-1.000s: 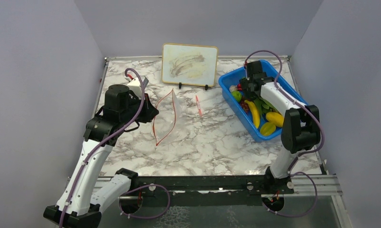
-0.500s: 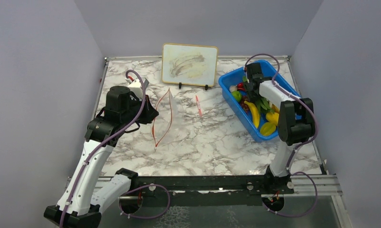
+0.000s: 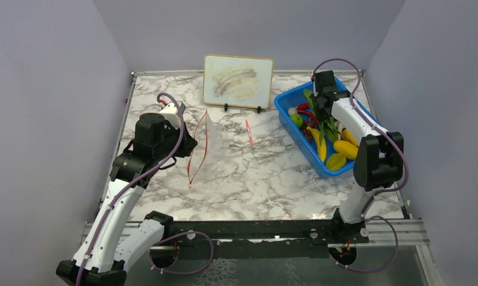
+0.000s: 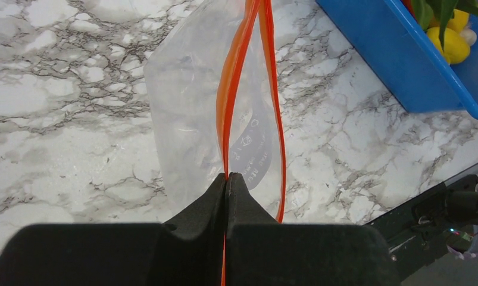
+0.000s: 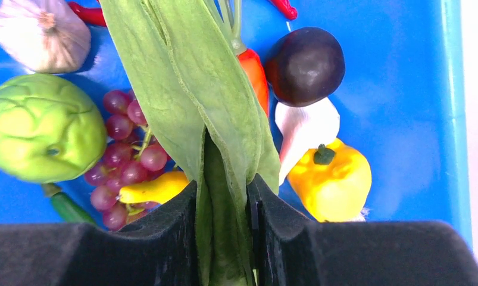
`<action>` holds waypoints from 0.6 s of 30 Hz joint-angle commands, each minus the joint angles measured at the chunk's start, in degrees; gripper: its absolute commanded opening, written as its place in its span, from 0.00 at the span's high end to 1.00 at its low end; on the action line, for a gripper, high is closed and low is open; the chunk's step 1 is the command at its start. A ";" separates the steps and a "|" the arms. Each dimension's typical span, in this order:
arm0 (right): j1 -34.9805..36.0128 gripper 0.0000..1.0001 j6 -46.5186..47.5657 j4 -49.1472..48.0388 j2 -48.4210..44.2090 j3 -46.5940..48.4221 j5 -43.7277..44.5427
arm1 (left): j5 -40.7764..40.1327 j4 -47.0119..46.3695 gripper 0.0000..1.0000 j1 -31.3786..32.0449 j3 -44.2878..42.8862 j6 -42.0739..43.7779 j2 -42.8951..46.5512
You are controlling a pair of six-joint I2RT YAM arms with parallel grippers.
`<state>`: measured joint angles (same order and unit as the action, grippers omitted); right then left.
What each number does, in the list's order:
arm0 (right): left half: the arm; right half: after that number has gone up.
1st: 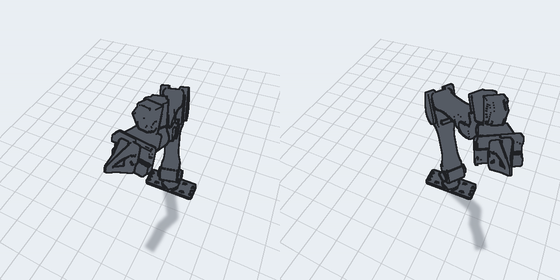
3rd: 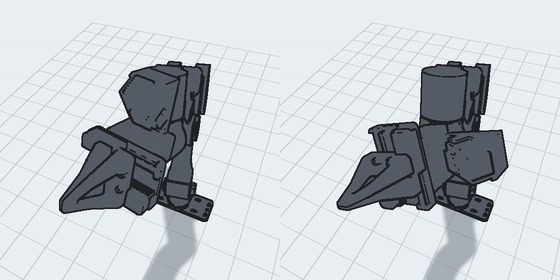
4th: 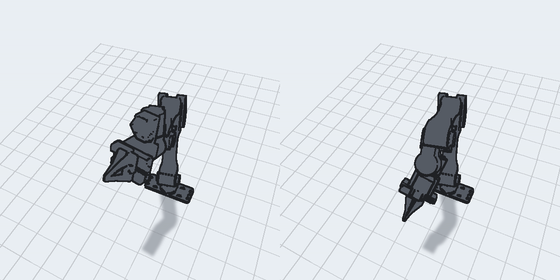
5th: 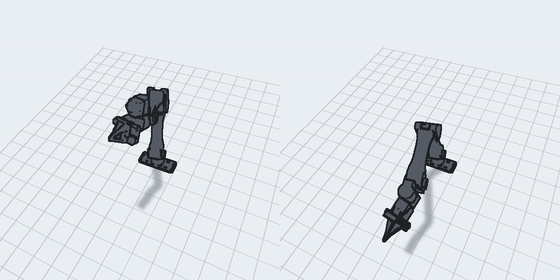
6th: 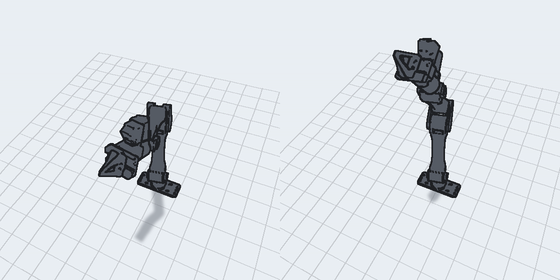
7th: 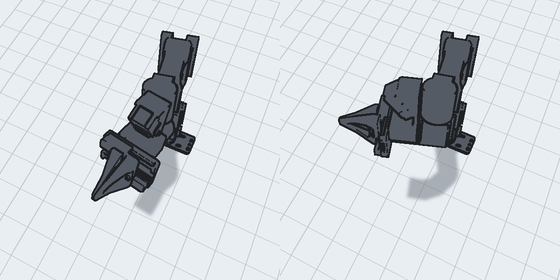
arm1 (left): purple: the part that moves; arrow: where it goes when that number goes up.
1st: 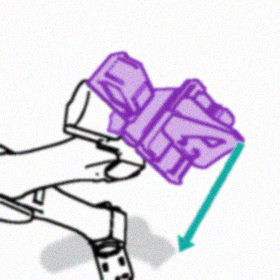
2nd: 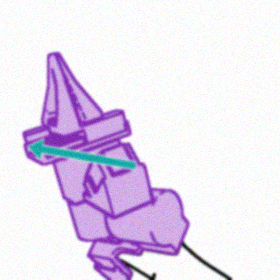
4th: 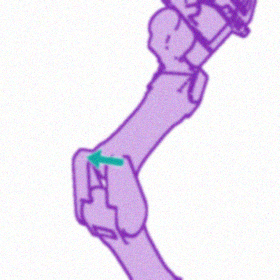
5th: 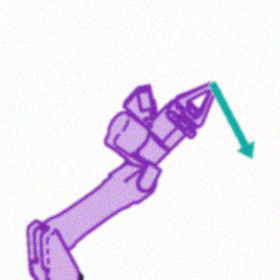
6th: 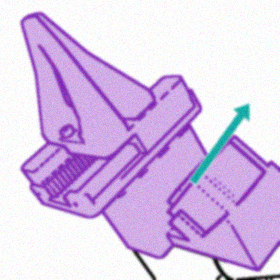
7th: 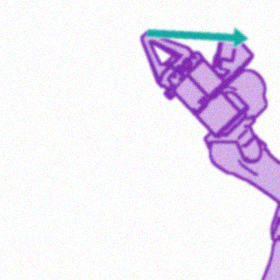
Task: Place the food in the zip-top bag and seal the zipper
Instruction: Pick up the fake vegetable from the bin.
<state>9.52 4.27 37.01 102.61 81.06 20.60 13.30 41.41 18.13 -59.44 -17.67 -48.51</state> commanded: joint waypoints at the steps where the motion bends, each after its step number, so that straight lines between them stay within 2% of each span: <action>1: -0.13 0.74 -3.95 4.62 -5.15 2.56 -4.24 | -3.26 -5.95 1.00 0.29 2.71 -0.52 2.85; 7: -0.11 0.75 -11.96 8.35 -11.53 3.31 -9.14 | -6.30 -10.54 1.00 0.27 4.45 -1.34 5.11; 14: 1.20 0.78 -17.65 11.93 -19.62 5.02 -17.41 | -5.71 -12.53 1.00 0.28 -0.21 -2.47 4.01; 18: 2.71 0.80 -20.73 15.24 -24.42 5.39 -23.13 | -10.76 -13.34 1.00 0.30 -1.96 -0.08 3.46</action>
<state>10.81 -11.64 48.73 83.37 84.53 5.78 8.10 31.53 18.13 -58.39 -19.35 -45.01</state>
